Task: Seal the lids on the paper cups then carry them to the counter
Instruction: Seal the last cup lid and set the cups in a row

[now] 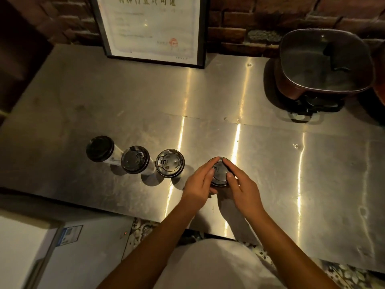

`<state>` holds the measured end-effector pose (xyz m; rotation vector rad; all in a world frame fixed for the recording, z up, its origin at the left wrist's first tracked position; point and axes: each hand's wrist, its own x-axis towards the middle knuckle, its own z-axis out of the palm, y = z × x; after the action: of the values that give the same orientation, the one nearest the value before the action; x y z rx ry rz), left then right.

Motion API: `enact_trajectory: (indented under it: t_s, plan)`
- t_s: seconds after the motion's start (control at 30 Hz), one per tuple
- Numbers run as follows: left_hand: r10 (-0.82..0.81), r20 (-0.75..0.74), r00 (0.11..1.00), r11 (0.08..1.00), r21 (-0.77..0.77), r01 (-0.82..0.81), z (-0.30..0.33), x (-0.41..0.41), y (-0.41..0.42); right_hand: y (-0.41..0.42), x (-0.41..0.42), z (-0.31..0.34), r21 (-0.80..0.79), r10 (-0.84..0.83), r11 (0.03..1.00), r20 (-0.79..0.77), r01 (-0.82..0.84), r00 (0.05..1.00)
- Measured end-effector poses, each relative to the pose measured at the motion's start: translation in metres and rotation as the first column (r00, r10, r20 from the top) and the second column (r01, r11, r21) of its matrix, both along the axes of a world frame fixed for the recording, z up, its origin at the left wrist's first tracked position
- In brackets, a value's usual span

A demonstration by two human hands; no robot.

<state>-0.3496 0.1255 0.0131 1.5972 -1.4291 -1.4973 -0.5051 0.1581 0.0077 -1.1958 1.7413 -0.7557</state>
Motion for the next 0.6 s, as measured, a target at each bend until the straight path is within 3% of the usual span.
enact_trajectory:
  t_s: [0.23, 0.4, 0.6]
  plan:
    - [0.059, 0.179, 0.982, 0.984, -0.175, -0.027, -0.007, 0.007, 0.003, 0.001, -0.002, -0.003, -0.094, 0.067, 0.992, -0.211, -0.089, 0.975]
    - [0.015, 0.201, 0.980, 0.981, -0.193, 0.024, -0.004, 0.007, 0.003, -0.001, -0.002, -0.004, -0.116, 0.063, 0.989, -0.251, -0.095, 0.966]
    - [0.103, 0.286, 0.953, 0.933, -0.361, 0.008, 0.014, 0.017, 0.023, -0.004, -0.005, 0.002, -0.131, 0.031, 0.989, -0.289, -0.072, 0.957]
